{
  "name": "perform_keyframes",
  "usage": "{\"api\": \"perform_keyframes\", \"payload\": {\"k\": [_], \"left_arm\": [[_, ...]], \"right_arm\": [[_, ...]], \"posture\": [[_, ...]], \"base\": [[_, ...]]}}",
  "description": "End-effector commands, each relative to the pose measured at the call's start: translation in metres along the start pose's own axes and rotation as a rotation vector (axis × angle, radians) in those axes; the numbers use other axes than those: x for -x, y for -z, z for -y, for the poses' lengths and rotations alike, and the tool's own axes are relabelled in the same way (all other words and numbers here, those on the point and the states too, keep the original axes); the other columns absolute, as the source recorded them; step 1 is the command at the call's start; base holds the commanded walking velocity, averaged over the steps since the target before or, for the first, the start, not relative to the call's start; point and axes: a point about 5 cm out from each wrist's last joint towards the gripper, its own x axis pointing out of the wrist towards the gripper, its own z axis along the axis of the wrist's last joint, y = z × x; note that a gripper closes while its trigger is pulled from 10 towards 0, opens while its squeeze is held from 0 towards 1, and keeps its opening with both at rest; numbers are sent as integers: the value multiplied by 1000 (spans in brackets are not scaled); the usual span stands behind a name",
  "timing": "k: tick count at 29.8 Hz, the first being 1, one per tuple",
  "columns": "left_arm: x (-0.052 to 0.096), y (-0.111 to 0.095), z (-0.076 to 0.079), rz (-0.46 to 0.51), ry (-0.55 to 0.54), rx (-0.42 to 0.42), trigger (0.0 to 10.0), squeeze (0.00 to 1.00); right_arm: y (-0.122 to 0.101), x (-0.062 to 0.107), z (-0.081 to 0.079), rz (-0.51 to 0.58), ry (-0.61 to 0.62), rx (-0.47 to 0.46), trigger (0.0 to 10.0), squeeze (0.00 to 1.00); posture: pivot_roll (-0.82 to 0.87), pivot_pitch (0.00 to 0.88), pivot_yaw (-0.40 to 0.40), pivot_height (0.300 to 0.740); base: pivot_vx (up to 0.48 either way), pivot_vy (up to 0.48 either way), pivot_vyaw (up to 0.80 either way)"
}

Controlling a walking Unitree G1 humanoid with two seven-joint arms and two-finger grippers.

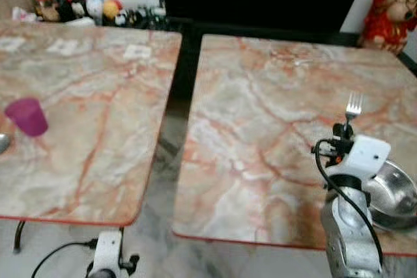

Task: Setting the table

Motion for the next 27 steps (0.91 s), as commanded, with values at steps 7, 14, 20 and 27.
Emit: {"api": "perform_keyframes", "payload": {"k": [7, 14, 20, 27], "left_arm": [[0, 3, 7, -11, 16, -2, 10000, 0], [0, 4, 6, -14, 11, 1, 10000, 0], [0, 5, 6, -15, 13, 2, 10000, 0], [0, 5, 7, -18, 18, 2, 10000, 0]], "right_arm": [[-4, -5, 19, 18, 53, 42, 10000, 0], [-13, -10, 31, 49, 88, 64, 10000, 0], [-27, -16, 56, 66, 153, 106, 10000, 0], [-17, -28, 86, -166, 140, 237, 10000, 0]], "posture": [[74, 22, -46, 740], [68, 16, -46, 740], [66, 16, -47, 740], [50, 27, -43, 740]], "base": [[0, -374, 0], [0, 0, 0], [0, 0, 0], [0, 0, 0]]}}
